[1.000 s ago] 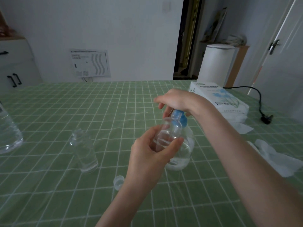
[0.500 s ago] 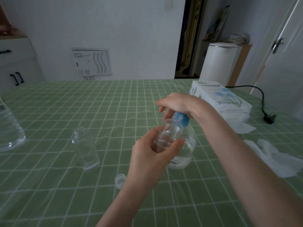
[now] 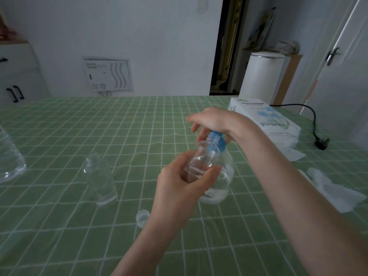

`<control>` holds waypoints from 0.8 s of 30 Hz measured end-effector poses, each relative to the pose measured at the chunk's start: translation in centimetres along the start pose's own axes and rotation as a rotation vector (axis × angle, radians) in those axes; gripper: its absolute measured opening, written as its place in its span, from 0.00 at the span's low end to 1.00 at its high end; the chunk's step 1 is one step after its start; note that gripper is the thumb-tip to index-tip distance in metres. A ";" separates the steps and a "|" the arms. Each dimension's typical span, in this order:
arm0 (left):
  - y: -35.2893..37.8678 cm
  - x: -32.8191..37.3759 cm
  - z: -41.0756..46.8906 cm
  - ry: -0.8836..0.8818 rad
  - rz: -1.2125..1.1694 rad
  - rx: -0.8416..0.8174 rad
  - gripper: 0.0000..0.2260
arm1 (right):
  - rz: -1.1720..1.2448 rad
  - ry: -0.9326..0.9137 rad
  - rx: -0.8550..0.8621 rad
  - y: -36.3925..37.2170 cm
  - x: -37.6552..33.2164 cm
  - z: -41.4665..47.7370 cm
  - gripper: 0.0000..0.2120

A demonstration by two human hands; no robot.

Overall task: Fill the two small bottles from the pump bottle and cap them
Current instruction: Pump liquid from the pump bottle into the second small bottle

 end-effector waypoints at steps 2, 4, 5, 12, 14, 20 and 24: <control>0.0 0.0 0.0 0.004 0.003 -0.002 0.09 | 0.007 0.002 -0.009 0.0 0.0 -0.1 0.19; -0.1 -0.1 0.0 0.002 0.009 -0.001 0.09 | 0.009 0.008 -0.008 0.1 0.0 -0.1 0.19; -0.1 -0.2 -0.1 0.000 0.013 -0.001 0.08 | 0.001 0.014 -0.005 0.2 0.1 0.0 0.19; -0.2 -0.4 0.0 -0.016 0.048 0.000 0.08 | -0.022 0.041 -0.014 0.8 0.7 0.3 0.19; -0.1 -0.5 -0.1 -0.027 0.048 0.005 0.08 | -0.026 0.035 -0.006 0.6 0.5 0.1 0.19; -0.4 -0.4 0.2 -0.042 0.071 -0.018 0.07 | -0.024 0.028 0.018 0.5 0.4 0.0 0.20; -0.5 -0.2 0.4 -0.042 0.083 -0.039 0.07 | -0.018 0.013 0.034 0.3 0.2 0.0 0.20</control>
Point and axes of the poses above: each hand's wrist, its own z-axis towards the middle knuckle, its own y-axis out of the palm, x = y × z, the point moved 8 cm from there along z, towards the middle knuckle, and after that the axes turned 12 degrees about z, right-handed, at the moved point
